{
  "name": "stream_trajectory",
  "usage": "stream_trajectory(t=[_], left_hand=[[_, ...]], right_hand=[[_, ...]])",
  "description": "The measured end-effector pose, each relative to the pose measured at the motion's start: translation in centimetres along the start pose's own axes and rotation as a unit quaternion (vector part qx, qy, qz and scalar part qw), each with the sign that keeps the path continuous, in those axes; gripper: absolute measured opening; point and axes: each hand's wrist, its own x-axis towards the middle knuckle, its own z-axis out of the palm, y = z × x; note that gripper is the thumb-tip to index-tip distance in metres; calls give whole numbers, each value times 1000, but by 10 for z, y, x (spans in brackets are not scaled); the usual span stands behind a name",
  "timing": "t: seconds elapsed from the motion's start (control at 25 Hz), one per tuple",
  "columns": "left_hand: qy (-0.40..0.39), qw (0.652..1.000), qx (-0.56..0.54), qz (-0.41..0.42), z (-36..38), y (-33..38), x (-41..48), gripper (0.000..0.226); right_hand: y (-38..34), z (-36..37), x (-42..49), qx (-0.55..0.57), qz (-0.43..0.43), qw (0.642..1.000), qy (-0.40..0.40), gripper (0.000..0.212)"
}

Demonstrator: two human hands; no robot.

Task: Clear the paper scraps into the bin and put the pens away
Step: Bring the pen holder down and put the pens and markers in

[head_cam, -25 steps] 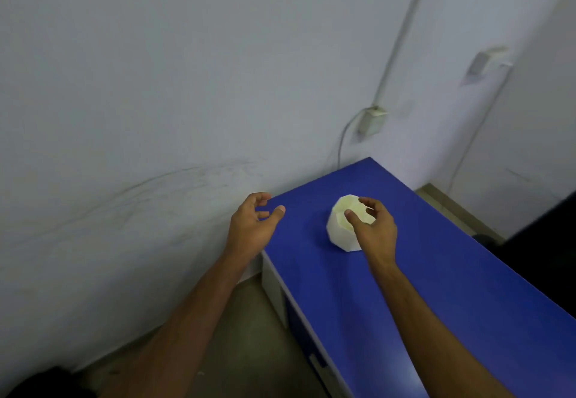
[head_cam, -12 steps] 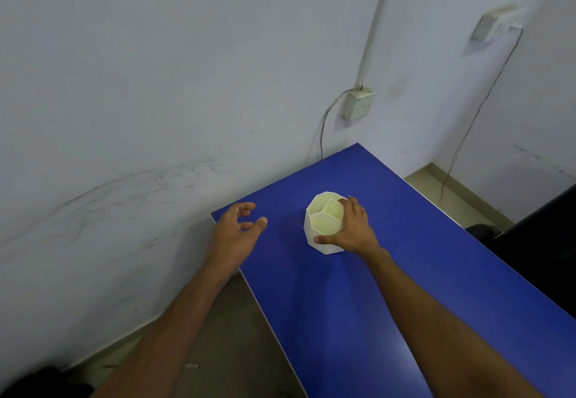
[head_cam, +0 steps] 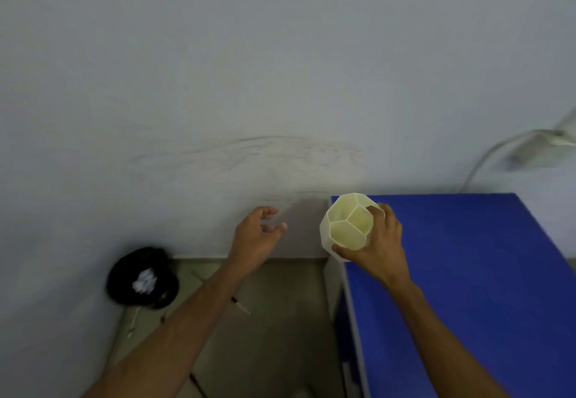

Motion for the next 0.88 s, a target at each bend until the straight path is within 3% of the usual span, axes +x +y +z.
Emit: stream_trajectory(t=[0.24, 0.44, 0.64, 0.88], left_hand=[[151, 983, -57, -90, -156, -119, -44, 33], [249, 939, -95, -217, -247, -243, -117, 37], [275, 904, -123, -302, -265, -343, -149, 36], [318, 855, -131, -388, -236, -457, -137, 34]], right_hand=[[-172, 137, -27, -28, -163, 974, -154, 114], [-263, 247, -84, -79, -263, 926, -260, 118], [-284, 342, -129, -117, -323, 876, -337, 115], [-245, 487, -137, -141, -376, 808, -431, 114]])
